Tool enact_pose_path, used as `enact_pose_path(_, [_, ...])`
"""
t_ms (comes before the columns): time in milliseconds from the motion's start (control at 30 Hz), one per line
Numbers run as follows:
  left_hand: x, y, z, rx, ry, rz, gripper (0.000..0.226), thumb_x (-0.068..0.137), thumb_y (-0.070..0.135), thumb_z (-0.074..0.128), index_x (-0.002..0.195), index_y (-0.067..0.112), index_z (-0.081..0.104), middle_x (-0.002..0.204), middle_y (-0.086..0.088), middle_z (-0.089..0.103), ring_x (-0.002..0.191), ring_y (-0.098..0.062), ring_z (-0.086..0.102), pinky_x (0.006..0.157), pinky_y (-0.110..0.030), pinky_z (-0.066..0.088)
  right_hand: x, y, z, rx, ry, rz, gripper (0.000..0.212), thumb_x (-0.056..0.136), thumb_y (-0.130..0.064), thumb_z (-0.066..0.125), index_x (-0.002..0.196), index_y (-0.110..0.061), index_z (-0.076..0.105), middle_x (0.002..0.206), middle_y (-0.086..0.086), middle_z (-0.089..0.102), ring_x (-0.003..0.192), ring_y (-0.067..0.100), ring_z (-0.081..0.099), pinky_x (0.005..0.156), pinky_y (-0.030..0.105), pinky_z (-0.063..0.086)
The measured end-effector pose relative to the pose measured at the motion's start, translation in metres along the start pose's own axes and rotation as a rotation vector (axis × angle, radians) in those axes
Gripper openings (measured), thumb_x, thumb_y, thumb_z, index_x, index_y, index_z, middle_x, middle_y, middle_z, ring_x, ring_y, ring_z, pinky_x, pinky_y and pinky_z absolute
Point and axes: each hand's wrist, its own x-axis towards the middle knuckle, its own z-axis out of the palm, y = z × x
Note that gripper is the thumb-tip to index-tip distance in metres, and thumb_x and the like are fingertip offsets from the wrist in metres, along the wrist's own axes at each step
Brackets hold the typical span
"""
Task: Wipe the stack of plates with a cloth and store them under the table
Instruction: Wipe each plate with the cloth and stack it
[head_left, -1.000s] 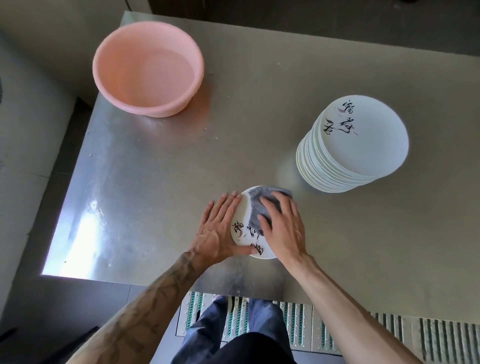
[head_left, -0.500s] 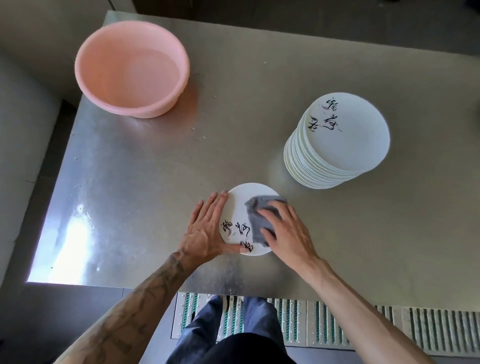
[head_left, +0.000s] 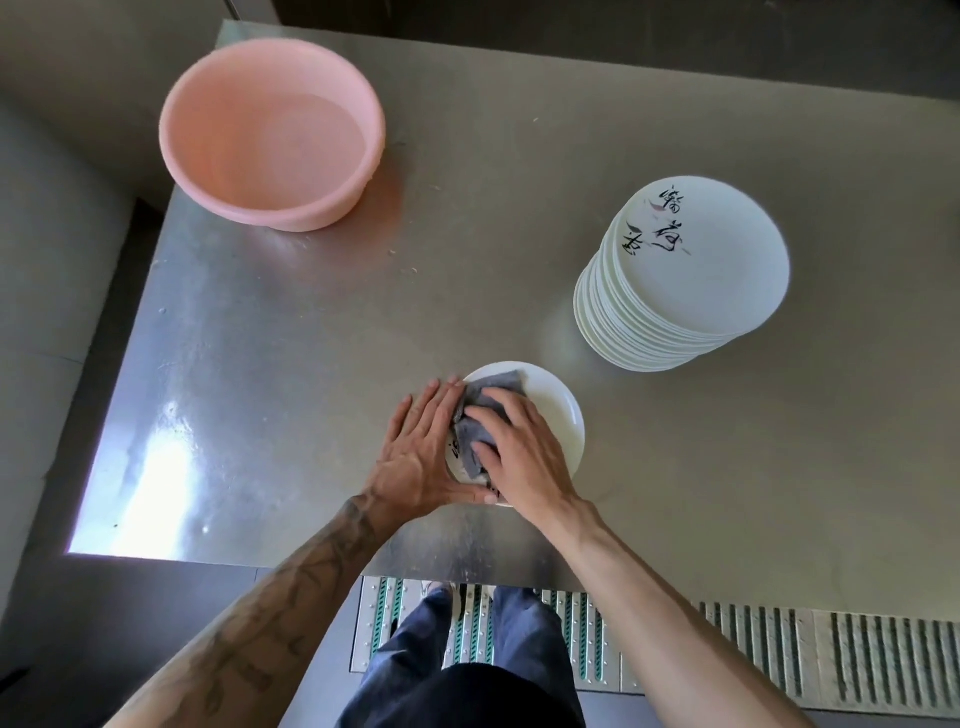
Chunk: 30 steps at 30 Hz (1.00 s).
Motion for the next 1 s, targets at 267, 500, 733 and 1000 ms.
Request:
enact_pose_path(267, [0.002, -0.002, 0.002, -0.002, -0.015, -0.019, 0.151, 0.054, 0.103, 0.056, 0.165, 0.013, 0.008, 0.172, 0.005, 0.007, 0.159, -0.014, 0.001, 0.130, -0.043, 0.002, -0.047, 0.026, -0.022, -0.171, -0.007, 0.006, 0.042, 0.087, -0.020, 0.071, 0.127, -0.025, 0.062, 0.139, -0.006, 0.048, 0.128, 0.016, 0.048, 0.104, 0.031, 0.049])
enact_pose_path(500, [0.001, 0.001, 0.003, -0.032, 0.008, -0.030, 0.151, 0.052, 0.104, 0.052, 0.164, 0.012, 0.008, 0.172, 0.001, 0.010, 0.159, -0.016, 0.004, 0.130, -0.044, 0.004, 0.013, 0.016, -0.021, -0.109, 0.028, 0.043, 0.046, 0.091, -0.017, 0.067, 0.136, -0.023, 0.060, 0.147, -0.002, 0.044, 0.135, 0.020, 0.042, 0.109, 0.035, 0.042])
enact_pose_path(733, [0.000, 0.000, 0.000, 0.033, -0.008, 0.004, 0.141, 0.062, 0.094, 0.060, 0.163, 0.008, 0.011, 0.172, -0.002, 0.010, 0.159, -0.019, 0.003, 0.129, -0.041, 0.000, -0.009, 0.006, 0.000, -0.080, -0.105, -0.219, 0.039, 0.092, -0.020, 0.067, 0.130, -0.020, 0.061, 0.143, -0.001, 0.047, 0.131, 0.020, 0.047, 0.113, 0.035, 0.039])
enact_pose_path(1000, [0.002, 0.000, 0.001, -0.030, -0.012, -0.041, 0.151, 0.053, 0.100, 0.061, 0.165, 0.016, 0.004, 0.172, 0.006, 0.007, 0.159, -0.012, 0.001, 0.129, -0.038, -0.003, -0.017, 0.035, -0.033, -0.194, 0.063, 0.074, 0.044, 0.091, -0.020, 0.066, 0.135, -0.022, 0.059, 0.143, -0.002, 0.048, 0.128, 0.020, 0.046, 0.110, 0.033, 0.041])
